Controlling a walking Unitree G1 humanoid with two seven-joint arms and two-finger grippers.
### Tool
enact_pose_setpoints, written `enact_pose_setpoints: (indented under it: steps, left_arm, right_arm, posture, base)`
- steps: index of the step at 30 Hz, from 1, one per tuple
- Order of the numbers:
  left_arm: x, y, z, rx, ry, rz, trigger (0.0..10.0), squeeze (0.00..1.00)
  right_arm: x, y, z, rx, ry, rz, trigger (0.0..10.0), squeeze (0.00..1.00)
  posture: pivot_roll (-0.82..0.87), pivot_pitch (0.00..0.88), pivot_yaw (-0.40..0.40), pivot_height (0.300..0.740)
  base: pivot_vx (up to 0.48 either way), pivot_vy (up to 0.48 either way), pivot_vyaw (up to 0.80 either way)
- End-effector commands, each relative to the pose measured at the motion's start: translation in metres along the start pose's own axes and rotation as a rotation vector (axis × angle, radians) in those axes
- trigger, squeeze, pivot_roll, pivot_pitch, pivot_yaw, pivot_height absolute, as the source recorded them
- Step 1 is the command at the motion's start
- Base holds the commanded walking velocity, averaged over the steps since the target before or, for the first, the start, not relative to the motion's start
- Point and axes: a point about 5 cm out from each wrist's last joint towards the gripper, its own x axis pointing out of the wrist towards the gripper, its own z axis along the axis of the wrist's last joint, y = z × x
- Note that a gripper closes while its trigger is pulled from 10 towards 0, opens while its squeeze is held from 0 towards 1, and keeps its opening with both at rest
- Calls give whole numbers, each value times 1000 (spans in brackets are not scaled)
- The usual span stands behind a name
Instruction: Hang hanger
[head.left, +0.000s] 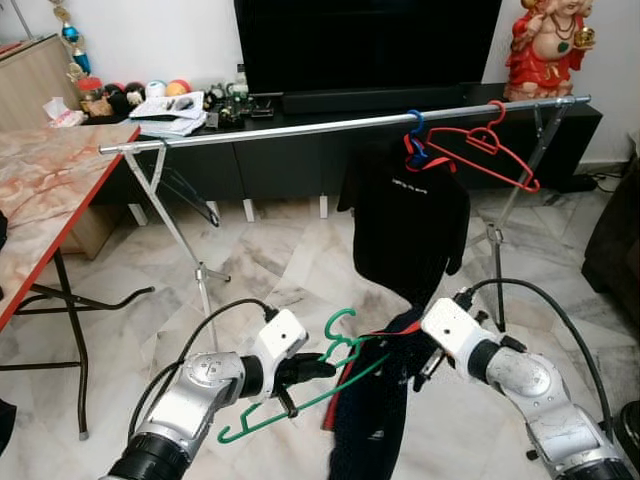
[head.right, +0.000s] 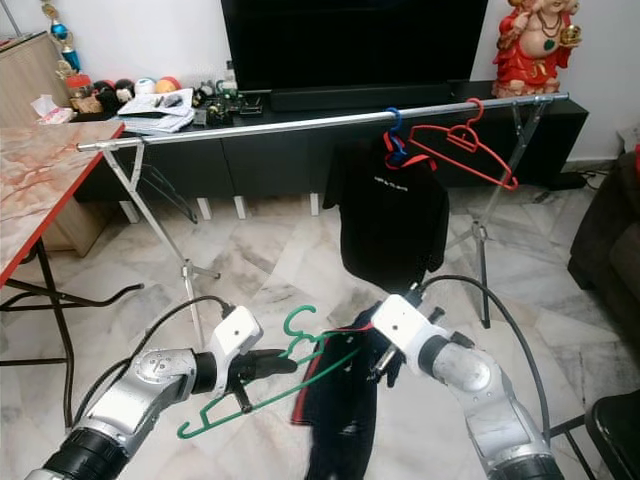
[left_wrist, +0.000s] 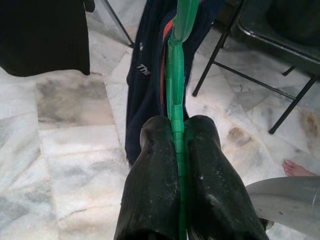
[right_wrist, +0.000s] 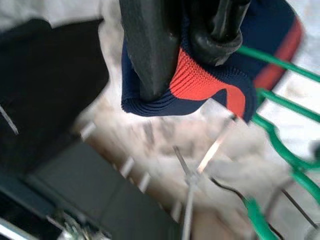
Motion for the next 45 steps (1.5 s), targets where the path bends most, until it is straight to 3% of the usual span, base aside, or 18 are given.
enact_pose_setpoints:
  steps: [1, 7, 10, 15, 23, 28, 29, 32, 37, 45]
  left_arm:
    - [-3, 0, 4, 2, -14, -3, 10000, 0]
    - [-4, 5, 5, 8, -30, 43, 10000, 0]
    - [-4, 8, 6, -3, -43, 64, 10000, 0]
    - [-4, 11, 10, -15, -77, 94, 10000, 0]
    - [-2, 12, 11, -36, -98, 113, 10000, 0]
    - [-2, 13, 11, -38, -99, 116, 10000, 0]
    - [-2, 12, 11, -38, -99, 117, 10000, 0]
    - [-2, 13, 11, -40, -99, 119, 10000, 0]
    - [-3, 13, 11, -47, -102, 117, 10000, 0]
    - [-1, 11, 12, -64, -114, 95, 10000, 0]
  right_arm:
    - [-2, 4, 13, 5, -87, 51, 10000, 0]
    - [-5, 18, 31, 51, -214, 206, 10000, 0]
    - [-7, 19, 31, 56, -211, 228, 10000, 0]
    - [-11, 25, 12, 16, -90, 283, 10000, 0]
    - [-24, 39, 25, 28, -177, 431, 10000, 0]
    - [-20, 26, 10, -18, -66, 324, 10000, 0]
    - [-15, 11, -2, -66, 19, 198, 10000, 0]
    - [-11, -7, -8, -48, 55, 54, 10000, 0]
    - [-12, -7, -4, -42, 36, 63, 10000, 0]
    - [-14, 10, 6, 0, -63, 190, 10000, 0]
  posture:
    - [-57, 37, 53, 740]
    - [-58, 37, 52, 740]
    - [-59, 39, 51, 740]
    - [-61, 41, 51, 740]
    - [-65, 44, 51, 740]
    - [-65, 43, 50, 740]
    - [-66, 42, 50, 740]
    - [-65, 41, 52, 740]
    - [-67, 41, 53, 740]
    - [-64, 40, 52, 740]
  base:
    - [0, 0, 0]
    - [0, 0, 0]
    - [0, 0, 0]
    - [0, 0, 0]
    - [0, 0, 0]
    - [0, 0, 0]
    - [0, 0, 0]
    - [0, 0, 0]
    - [0, 0, 0]
    - [0, 0, 0]
